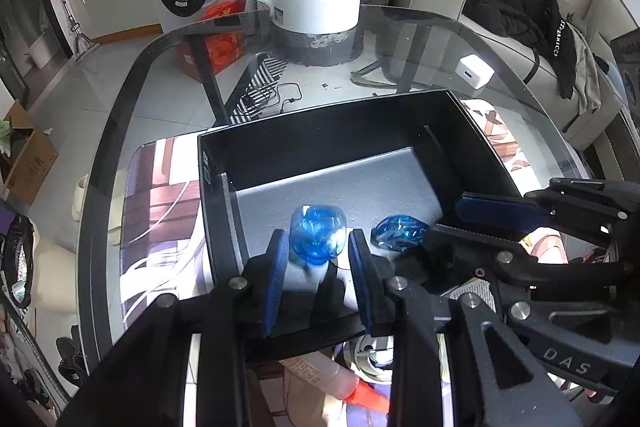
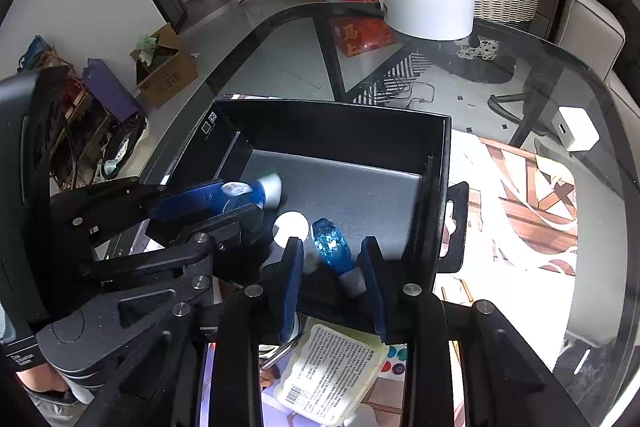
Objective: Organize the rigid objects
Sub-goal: 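Lift both blue bottles into the black box and open both tools, then grasp the red-capped white tube with the left tool while the right grasps the green box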
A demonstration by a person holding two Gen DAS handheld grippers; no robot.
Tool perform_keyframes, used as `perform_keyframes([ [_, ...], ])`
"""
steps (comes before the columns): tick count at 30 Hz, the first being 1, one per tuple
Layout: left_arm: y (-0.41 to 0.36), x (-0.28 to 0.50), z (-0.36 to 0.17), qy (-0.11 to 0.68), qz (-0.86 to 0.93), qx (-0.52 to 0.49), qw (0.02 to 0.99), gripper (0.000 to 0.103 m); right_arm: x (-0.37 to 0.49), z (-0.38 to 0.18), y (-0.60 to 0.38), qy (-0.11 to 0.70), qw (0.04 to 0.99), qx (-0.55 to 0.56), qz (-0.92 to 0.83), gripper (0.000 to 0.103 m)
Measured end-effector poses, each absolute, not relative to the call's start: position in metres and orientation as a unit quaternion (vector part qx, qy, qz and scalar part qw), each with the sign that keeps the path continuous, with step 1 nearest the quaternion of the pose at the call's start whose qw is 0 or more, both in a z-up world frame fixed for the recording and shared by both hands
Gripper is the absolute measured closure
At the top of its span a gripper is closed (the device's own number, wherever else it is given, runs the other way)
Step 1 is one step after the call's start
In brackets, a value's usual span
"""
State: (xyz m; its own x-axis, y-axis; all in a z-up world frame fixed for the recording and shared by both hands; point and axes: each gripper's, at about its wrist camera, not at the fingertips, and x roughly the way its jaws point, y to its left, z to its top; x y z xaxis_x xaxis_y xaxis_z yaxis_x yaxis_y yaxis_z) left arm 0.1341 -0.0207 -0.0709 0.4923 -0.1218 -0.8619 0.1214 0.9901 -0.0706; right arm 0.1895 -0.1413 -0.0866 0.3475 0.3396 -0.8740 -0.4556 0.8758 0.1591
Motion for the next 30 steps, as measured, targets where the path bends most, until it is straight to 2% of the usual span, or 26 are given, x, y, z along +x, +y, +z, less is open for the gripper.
perform_keyframes([
  [3, -0.019, 0.128, -0.065, 0.488, -0.07, 0.001, 0.87, 0.058, 0.186, -0.083, -0.141, 0.511, 0.824, -0.056, 0.24, 0.071],
  [7, -0.013, 0.113, -0.05, 0.465, -0.067, -0.006, 0.883, 0.054, 0.176, -0.068, -0.149, 0.48, 0.844, -0.048, 0.233, 0.071],
  [9, -0.009, 0.103, -0.044, 0.457, -0.067, -0.014, 0.887, 0.05, 0.169, -0.059, -0.156, 0.464, 0.855, -0.04, 0.23, 0.067],
  [11, -0.008, 0.094, -0.041, 0.454, -0.066, -0.017, 0.888, 0.05, 0.16, -0.052, -0.162, 0.454, 0.859, -0.037, 0.234, 0.06],
  [15, -0.005, 0.078, -0.039, 0.459, -0.069, -0.019, 0.885, 0.049, 0.141, -0.043, -0.17, 0.447, 0.859, -0.044, 0.244, 0.058],
  [17, -0.002, 0.072, -0.043, 0.469, -0.07, -0.026, 0.88, 0.049, 0.132, -0.041, -0.174, 0.448, 0.858, -0.045, 0.248, 0.053],
  [24, 0.003, 0.063, -0.066, 0.511, -0.056, -0.053, 0.856, 0.048, 0.112, -0.058, -0.189, 0.487, 0.834, -0.027, 0.259, 0.053],
  [30, -0.004, 0.064, -0.093, 0.539, -0.046, -0.048, 0.839, 0.047, 0.115, -0.089, -0.192, 0.516, 0.823, -0.026, 0.237, 0.038],
])
